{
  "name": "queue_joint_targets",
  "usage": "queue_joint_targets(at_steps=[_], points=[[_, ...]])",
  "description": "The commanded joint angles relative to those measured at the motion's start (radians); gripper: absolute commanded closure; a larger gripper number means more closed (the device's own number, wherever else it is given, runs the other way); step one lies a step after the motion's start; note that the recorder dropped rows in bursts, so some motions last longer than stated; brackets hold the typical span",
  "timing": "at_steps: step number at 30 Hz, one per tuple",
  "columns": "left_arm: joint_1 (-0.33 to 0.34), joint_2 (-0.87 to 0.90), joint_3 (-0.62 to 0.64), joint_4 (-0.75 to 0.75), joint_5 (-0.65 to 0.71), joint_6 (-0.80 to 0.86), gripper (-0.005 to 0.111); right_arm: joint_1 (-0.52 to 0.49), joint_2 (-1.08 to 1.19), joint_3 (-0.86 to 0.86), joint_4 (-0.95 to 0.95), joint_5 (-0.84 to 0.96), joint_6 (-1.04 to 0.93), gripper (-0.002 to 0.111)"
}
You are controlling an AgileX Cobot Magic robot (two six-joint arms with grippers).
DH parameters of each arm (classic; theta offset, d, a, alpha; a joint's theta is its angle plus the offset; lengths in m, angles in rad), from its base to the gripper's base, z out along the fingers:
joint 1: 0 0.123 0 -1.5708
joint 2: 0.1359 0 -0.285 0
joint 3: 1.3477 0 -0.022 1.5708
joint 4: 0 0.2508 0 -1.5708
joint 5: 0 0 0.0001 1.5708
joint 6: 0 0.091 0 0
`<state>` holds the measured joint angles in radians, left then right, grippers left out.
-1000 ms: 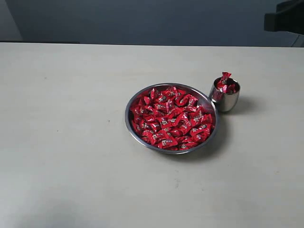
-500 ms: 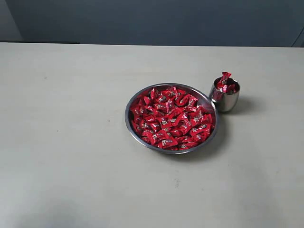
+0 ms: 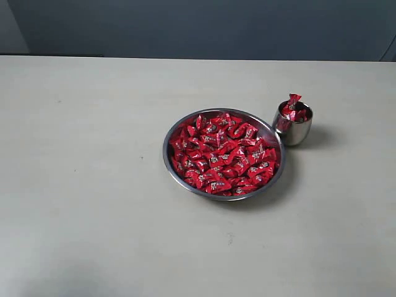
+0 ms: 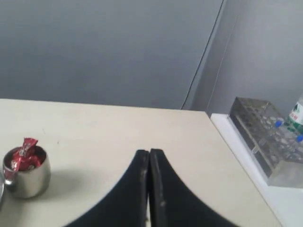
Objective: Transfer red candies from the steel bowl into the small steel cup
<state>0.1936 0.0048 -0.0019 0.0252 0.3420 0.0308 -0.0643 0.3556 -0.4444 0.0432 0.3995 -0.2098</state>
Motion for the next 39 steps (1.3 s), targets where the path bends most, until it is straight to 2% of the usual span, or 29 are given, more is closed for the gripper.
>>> queue_joint_targets(at_steps=[1,11,17,29,39], points=[[-0.007,-0.005,0.002,0.002,-0.008,-0.001,0.106,-0.005,-0.009,0.076,0.036,-0.039,0.004,0.109],[-0.007,-0.005,0.002,0.002,-0.008,-0.001,0.106,-0.005,-0.094,0.184,0.034,-0.083,0.016,0.109],[-0.007,-0.005,0.002,0.002,-0.008,-0.001,0.106,-0.004,-0.228,0.312,-0.087,-0.084,0.222,0.109],[-0.007,-0.005,0.002,0.002,-0.008,-0.001,0.106,0.135,-0.341,0.429,-0.067,-0.092,0.218,0.109],[-0.007,-0.005,0.002,0.002,-0.008,-0.001,0.106,0.135,-0.356,0.444,-0.064,-0.095,0.218,0.109]])
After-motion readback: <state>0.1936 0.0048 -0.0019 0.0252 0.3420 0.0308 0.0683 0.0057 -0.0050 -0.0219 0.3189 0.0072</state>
